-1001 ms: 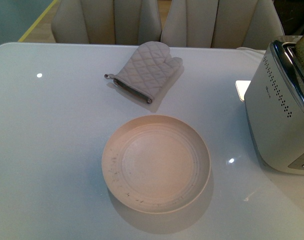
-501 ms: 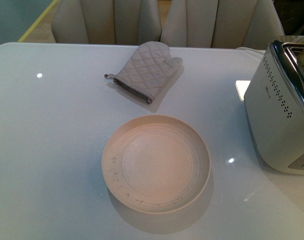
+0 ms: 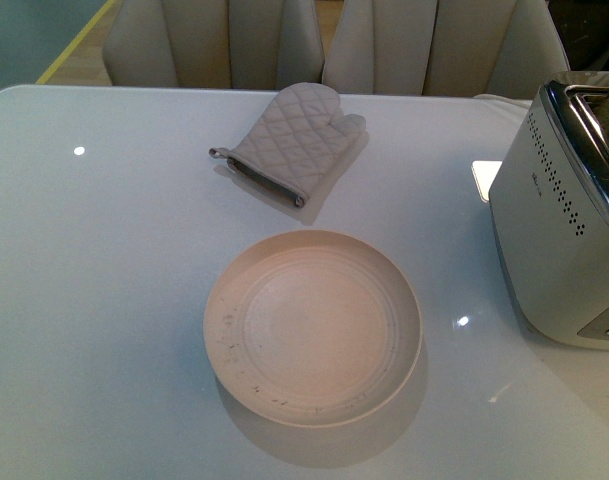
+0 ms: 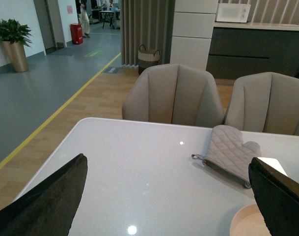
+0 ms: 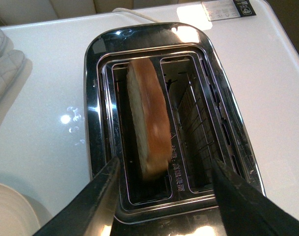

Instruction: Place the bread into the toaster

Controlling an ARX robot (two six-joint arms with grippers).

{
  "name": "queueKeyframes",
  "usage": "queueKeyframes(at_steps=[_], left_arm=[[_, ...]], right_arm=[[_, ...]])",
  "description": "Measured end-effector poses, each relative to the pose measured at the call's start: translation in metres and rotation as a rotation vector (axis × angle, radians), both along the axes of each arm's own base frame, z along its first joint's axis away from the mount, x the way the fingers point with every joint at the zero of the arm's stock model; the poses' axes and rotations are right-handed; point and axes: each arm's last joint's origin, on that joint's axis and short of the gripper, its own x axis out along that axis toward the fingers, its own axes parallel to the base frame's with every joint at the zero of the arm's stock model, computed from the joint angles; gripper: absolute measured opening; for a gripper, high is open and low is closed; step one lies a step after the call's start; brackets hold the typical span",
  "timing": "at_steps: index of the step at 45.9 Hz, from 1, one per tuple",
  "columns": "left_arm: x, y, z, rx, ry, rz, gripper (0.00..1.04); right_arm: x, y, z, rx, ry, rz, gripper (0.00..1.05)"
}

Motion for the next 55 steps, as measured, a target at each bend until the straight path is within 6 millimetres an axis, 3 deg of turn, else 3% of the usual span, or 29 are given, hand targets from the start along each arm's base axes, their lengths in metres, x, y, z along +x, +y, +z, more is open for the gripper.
queueKeyframes(at_steps=[12, 17, 25, 36, 42, 55], left_arm=[[0.000, 0.000, 0.000, 0.000, 0.000, 0.000, 0.98], [0.000, 0.000, 0.000, 0.000, 0.000, 0.000, 0.98], [0.000, 0.000, 0.000, 0.000, 0.000, 0.000, 0.98], [0.000, 0.000, 0.000, 0.000, 0.000, 0.000, 0.98], [0.000, 0.000, 0.000, 0.000, 0.000, 0.000, 0.98], [0.000, 0.000, 0.000, 0.000, 0.000, 0.000, 0.98]], right_arm=[[-0.025, -0.003, 0.037, 0.027, -0.162, 0.010, 0.97], [-0.047, -0.007, 0.055, -0.006, -0.256, -0.009, 0.95], [-0.074, -0.016, 0.049, 0.003, -0.569, 0.244, 0.70], [-0.099, -0.016, 0.020, -0.020, -0.564, 0.267, 0.34], [-0.116, -0.016, 0.008, -0.026, -0.570, 0.268, 0.04], [-0.137, -0.017, -0.007, -0.029, -0.567, 0.269, 0.02]])
